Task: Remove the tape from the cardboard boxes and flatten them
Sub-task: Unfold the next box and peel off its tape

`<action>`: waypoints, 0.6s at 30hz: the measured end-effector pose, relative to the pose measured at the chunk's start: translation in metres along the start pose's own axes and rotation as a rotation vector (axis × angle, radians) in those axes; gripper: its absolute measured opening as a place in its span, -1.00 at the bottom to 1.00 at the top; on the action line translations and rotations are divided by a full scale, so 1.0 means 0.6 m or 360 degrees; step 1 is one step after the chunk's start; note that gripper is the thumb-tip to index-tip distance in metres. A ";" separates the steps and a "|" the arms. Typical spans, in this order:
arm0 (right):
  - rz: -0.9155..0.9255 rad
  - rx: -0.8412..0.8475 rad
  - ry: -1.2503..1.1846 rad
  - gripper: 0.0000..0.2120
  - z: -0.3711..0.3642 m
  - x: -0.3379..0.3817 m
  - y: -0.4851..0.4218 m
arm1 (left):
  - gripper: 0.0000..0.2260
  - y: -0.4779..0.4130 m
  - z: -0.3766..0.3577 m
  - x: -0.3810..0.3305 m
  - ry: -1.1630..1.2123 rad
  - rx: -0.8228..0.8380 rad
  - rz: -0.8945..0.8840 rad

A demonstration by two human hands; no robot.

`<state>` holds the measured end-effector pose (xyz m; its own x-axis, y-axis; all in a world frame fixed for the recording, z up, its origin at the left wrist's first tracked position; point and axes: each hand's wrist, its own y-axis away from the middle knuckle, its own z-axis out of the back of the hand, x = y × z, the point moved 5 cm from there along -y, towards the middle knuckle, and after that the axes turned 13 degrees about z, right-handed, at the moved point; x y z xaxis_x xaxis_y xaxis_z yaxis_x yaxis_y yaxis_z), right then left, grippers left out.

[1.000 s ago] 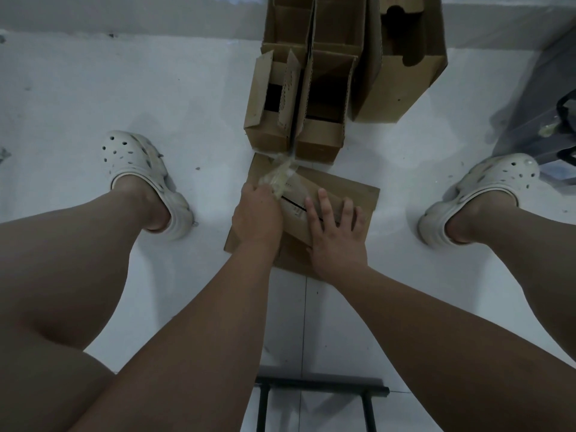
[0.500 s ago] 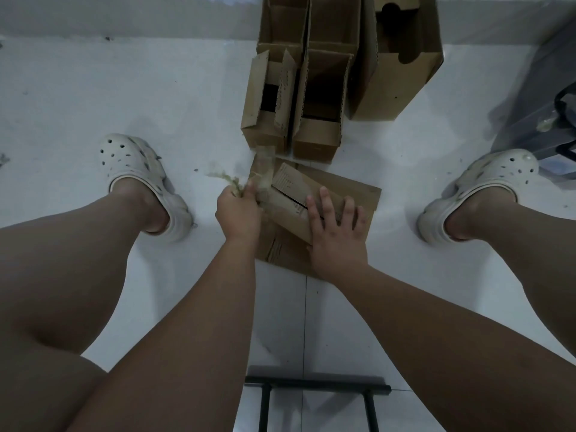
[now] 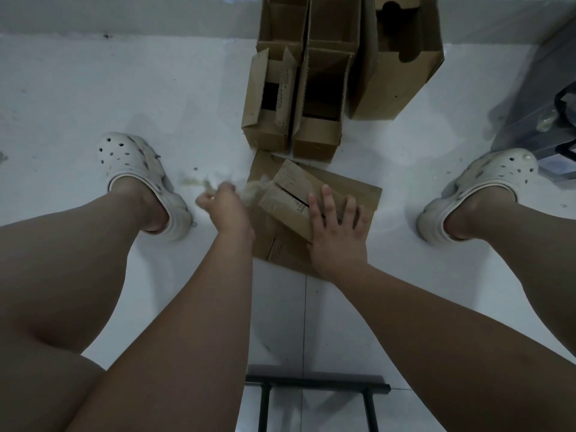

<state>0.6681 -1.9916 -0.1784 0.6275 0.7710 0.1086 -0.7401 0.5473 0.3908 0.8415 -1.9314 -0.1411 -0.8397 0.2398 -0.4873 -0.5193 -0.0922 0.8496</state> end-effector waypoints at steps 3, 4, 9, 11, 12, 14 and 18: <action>0.0008 -0.0020 -0.0042 -0.06 0.001 0.001 -0.001 | -0.84 0.024 -0.031 -0.009 -0.0579 0.0173 -0.0297; 0.0021 -0.0032 -0.0075 -0.07 0.003 0.001 -0.001 | -0.85 0.032 -0.043 -0.008 -0.0675 0.0259 -0.0328; -0.0055 -0.0385 -0.0588 -0.26 0.044 -0.014 0.000 | -0.64 0.069 -0.079 -0.014 -0.0864 0.0355 -0.0659; -0.0241 -0.0619 -0.0927 -0.39 0.067 -0.029 -0.003 | -0.63 0.079 -0.085 -0.014 -0.0741 0.0326 -0.0617; -0.0353 -0.0743 -0.1033 -0.46 0.078 -0.038 -0.006 | -0.64 0.082 -0.090 -0.013 -0.0678 0.0354 -0.0562; -0.0520 -0.0959 -0.1101 -0.57 0.108 -0.054 -0.011 | -0.67 0.090 -0.102 -0.011 -0.0605 0.0449 -0.0458; -0.0519 -0.1004 -0.1688 -0.64 0.161 -0.059 -0.037 | -0.71 0.101 -0.121 0.002 -0.0820 0.0610 -0.0433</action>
<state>0.6857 -2.0627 -0.1029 0.4699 0.0949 0.8776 -0.3191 0.9452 0.0686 0.7972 -2.0070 -0.1048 -0.4562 0.6428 -0.6155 -0.5281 0.3611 0.7686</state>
